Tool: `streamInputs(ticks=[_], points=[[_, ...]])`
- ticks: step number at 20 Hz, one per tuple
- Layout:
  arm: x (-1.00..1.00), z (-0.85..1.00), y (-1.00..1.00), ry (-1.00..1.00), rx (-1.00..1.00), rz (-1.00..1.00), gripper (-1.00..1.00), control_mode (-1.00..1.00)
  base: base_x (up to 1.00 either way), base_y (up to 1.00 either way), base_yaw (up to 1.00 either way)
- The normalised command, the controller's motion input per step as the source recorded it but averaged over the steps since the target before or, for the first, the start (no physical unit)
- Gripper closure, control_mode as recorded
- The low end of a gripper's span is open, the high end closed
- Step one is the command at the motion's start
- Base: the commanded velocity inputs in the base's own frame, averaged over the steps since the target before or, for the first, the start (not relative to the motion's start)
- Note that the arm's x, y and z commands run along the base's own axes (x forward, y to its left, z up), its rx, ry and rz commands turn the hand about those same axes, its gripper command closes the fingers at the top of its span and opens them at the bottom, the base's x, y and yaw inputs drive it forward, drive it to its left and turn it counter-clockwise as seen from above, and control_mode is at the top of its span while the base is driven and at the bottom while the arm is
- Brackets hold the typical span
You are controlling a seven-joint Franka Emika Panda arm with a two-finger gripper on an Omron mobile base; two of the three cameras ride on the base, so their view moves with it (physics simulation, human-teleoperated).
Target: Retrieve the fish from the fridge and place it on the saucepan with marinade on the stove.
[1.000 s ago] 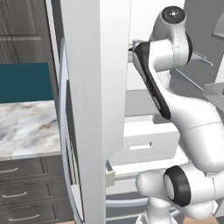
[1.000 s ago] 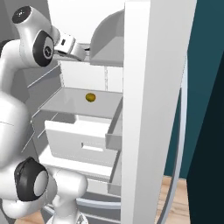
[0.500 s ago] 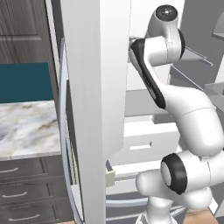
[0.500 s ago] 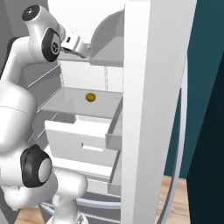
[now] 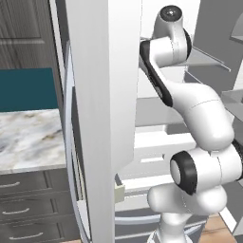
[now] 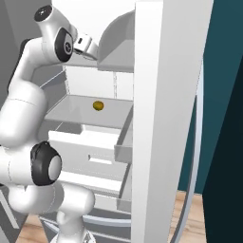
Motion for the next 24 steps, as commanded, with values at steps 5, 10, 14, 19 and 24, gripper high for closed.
streamInputs(ticks=[5, 10, 14, 19, 24], points=[[0.26, 0.00, 0.00, 0.00, 0.00, -0.10, -1.00, -1.00, 0.00, 0.00, 0.00], [0.09, 0.00, 0.00, 0.00, 0.03, -0.09, -1.00, -1.00, 0.00, 0.00, 0.00], [0.00, 0.00, 0.00, 0.00, 0.07, -0.09, -1.00, -1.00, 0.00, 0.00, 0.00], [0.08, 0.00, 0.00, 0.00, 0.09, -0.08, -1.00, -1.00, 0.00, 0.00, 0.00], [0.24, 0.00, 0.00, 0.00, 0.09, -0.05, -1.00, -1.00, 0.00, 0.00, 0.00]])
